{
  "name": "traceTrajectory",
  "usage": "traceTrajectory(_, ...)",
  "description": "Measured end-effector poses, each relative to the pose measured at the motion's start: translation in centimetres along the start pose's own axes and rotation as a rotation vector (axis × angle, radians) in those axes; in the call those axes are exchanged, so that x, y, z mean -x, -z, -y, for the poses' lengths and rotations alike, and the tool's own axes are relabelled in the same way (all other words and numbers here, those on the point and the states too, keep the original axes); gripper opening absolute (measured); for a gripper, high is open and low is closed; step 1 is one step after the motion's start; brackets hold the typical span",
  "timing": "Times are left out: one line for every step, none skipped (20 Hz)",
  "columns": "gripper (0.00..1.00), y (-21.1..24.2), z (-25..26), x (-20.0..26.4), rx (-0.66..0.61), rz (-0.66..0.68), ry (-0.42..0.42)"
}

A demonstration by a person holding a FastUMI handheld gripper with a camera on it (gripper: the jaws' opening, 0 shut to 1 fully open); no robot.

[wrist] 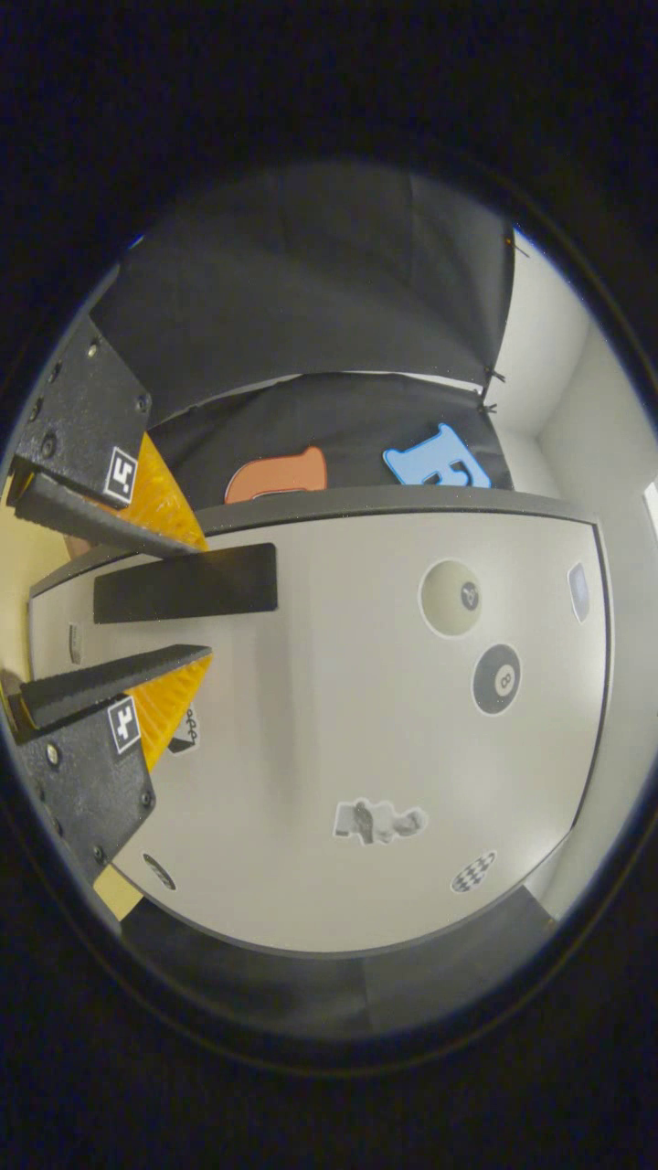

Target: Open the shoe cabinet door, grab the shoes and put them into the shoe cabinet, then close the shoe cabinet door.

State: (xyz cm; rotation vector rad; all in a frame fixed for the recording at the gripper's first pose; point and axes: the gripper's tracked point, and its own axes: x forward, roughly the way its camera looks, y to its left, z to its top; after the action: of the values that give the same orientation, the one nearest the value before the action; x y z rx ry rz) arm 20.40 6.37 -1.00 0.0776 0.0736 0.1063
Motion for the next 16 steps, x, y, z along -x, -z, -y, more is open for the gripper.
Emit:
traceTrajectory(0.59, 0.4, 0.0, -0.5, 0.006, -0.020, 0.009)
traceTrajectory(0.54, 0.9, -0.2, -0.6, 0.003, -0.033, 0.016)
traceTrajectory(0.49, 0.6, -0.3, -0.9, -0.001, -0.008, 0.027)
traceTrajectory(0.44, 0.7, -0.2, -0.6, 0.007, -0.010, 0.035)
traceTrajectory(0.43, 0.6, -0.1, -0.7, 0.007, 0.009, 0.050)
traceTrajectory(0.40, 0.8, 0.0, -0.5, 0.007, 0.002, 0.053)
traceTrajectory(0.35, 0.8, 0.0, -0.6, -0.003, -0.007, 0.060)
traceTrajectory(0.31, 0.9, 0.1, -0.6, -0.007, -0.026, 0.064)
traceTrajectory(0.29, 0.9, 0.1, -0.5, 0.000, -0.043, 0.065)
traceTrajectory(0.28, 1.0, 0.2, -0.3, 0.009, -0.056, 0.059)
traceTrajectory(0.26, 1.0, 0.2, 0.0, 0.009, -0.063, 0.047)
traceTrajectory(0.25, 1.0, 0.2, 0.3, -0.006, -0.062, 0.032)
traceTrajectory(0.25, 1.0, 0.1, 0.7, -0.015, -0.055, 0.018)
traceTrajectory(0.23, 1.0, 0.1, 1.1, 0.005, -0.054, 0.008)
traceTrajectory(0.23, 0.9, 0.0, 1.9, 0.021, -0.051, 0.002)
traceTrajectory(0.23, 0.9, -0.1, 2.7, 0.029, -0.056, -0.010)
